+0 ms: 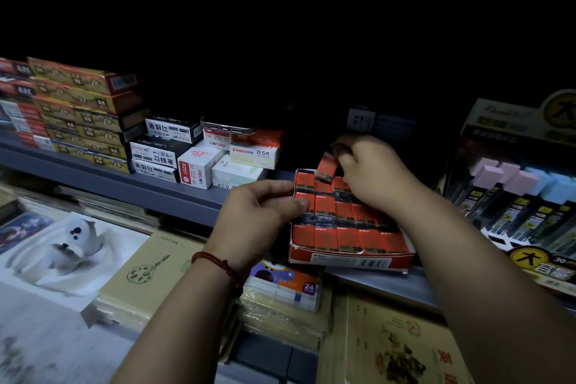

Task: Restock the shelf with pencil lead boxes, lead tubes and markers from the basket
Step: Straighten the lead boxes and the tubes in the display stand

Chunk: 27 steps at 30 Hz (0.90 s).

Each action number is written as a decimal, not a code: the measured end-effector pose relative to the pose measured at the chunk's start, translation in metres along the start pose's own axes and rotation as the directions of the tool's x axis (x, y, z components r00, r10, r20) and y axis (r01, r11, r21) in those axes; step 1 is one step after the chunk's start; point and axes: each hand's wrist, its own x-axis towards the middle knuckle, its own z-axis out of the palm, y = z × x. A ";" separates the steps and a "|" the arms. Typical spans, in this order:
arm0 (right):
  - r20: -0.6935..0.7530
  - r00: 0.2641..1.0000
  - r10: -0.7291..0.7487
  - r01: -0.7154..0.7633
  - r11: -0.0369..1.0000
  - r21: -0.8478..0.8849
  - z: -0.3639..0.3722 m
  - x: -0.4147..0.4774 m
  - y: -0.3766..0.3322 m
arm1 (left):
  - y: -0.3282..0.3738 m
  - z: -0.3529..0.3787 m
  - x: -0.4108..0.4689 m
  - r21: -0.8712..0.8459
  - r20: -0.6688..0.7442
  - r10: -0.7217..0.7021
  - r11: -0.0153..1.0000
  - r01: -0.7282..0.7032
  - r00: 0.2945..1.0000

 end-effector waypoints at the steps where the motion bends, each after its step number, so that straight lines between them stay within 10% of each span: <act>1: 0.010 1.000 -0.004 0.004 1.000 -0.009 0.001 0.000 0.000 | 0.000 0.000 0.000 0.003 0.000 0.002 1.000 -0.002 1.000; 27: 0.068 0.997 -0.032 0.008 0.949 0.317 -0.012 -0.082 0.007 | 0.000 -0.005 -0.002 0.095 0.129 0.058 0.993 -0.071 0.990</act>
